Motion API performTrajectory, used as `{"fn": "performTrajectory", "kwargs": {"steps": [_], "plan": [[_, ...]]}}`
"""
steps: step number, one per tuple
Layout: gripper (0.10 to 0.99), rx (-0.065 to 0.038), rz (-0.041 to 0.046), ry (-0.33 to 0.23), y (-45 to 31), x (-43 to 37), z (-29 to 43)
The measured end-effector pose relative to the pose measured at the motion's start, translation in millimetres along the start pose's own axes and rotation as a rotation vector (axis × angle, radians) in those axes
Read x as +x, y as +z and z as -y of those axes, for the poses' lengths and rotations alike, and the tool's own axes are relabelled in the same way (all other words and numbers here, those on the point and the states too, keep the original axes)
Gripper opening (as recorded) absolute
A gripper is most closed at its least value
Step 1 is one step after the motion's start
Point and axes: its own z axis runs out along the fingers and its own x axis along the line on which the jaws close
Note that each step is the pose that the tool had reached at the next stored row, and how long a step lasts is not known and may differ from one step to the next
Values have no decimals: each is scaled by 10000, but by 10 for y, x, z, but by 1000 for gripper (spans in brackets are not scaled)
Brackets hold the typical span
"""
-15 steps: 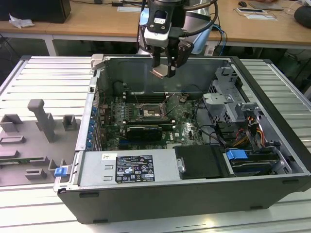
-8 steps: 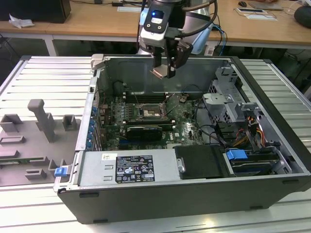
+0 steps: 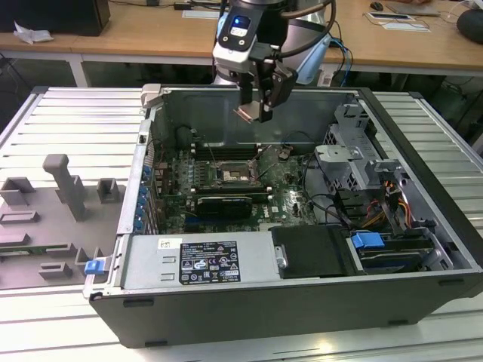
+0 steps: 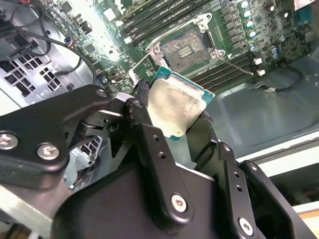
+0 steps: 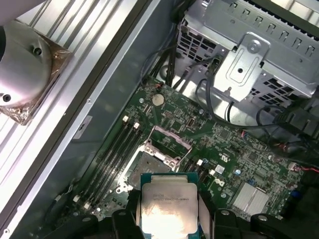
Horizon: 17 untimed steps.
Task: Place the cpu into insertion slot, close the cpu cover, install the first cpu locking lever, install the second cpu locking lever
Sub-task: 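Place the cpu into insertion slot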
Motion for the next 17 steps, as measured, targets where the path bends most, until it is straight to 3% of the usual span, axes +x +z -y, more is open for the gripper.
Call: {"fn": "performTrajectory", "kwargs": {"steps": [17], "plan": [[541, -31, 153, 1692, 15, 0, 1]]}}
